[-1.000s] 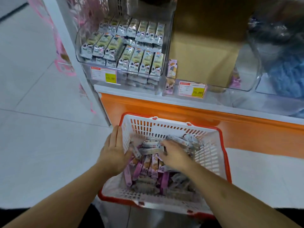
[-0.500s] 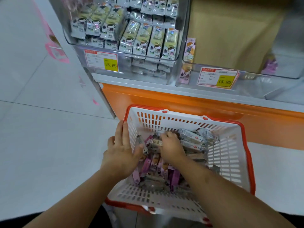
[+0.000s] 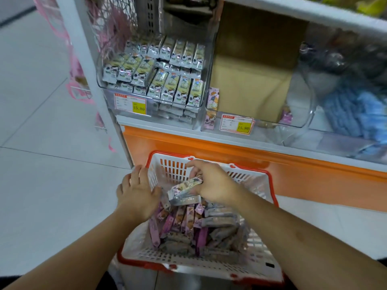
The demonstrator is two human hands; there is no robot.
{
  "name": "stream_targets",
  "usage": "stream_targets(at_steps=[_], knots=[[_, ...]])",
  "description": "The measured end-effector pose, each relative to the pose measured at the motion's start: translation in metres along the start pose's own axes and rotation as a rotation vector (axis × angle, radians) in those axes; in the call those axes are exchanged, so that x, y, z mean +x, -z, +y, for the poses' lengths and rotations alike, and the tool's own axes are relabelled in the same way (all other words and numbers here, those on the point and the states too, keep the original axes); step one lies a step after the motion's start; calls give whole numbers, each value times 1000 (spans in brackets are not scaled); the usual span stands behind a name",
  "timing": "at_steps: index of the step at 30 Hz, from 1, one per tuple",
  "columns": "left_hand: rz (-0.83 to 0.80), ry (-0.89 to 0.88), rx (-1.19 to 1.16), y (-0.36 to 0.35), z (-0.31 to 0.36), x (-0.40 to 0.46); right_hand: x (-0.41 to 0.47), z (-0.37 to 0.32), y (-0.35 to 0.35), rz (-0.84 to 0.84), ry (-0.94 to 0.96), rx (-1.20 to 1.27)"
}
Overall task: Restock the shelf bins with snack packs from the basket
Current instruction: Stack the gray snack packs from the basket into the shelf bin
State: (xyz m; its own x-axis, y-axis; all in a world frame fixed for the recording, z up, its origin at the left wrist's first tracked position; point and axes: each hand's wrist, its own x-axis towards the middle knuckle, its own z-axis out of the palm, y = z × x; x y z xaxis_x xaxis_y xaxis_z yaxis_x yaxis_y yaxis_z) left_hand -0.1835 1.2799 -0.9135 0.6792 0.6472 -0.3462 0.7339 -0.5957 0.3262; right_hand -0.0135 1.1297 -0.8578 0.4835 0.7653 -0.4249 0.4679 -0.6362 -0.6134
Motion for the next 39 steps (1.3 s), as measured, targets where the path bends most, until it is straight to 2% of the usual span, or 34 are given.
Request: stream_targets(at_steps=[3,7,10,12,16,19,22,32,34,36,38,39], knots=[[-29,-34,-151,44,25,1,-29,-28,40,30,87,-47],[-291,-165,-599,123,68,-13,-67,-56,82,97,216,-67],[-452,-327,-619,168,85,-44,-86,-75,98,146,308,-54],[-520,-366,-647,185,87,-61,-94,-85,101,211,374,-47],[-457,-256,-887,191,82,-67,-99,-100,102,365,436,-115],[-334,-171,-1017,190,86,-60,-97,-103,97,393,445,-99],[-326,-151,-1106,189,93,-55,-92,-103,93,378,394,-122],[-250,-134,-1087,196,89,-32,-68,-114,91,417,316,-26],[-183,-163,-1032,203,87,-27,-60,-119,95,433,313,-25],[46,-219,-778,210,77,-16,-48,-128,102,466,320,-49],[295,-311,-369,215,62,-5,-30,-140,113,514,313,-75],[351,-348,-222,214,53,1,-19,-147,119,525,308,-84]])
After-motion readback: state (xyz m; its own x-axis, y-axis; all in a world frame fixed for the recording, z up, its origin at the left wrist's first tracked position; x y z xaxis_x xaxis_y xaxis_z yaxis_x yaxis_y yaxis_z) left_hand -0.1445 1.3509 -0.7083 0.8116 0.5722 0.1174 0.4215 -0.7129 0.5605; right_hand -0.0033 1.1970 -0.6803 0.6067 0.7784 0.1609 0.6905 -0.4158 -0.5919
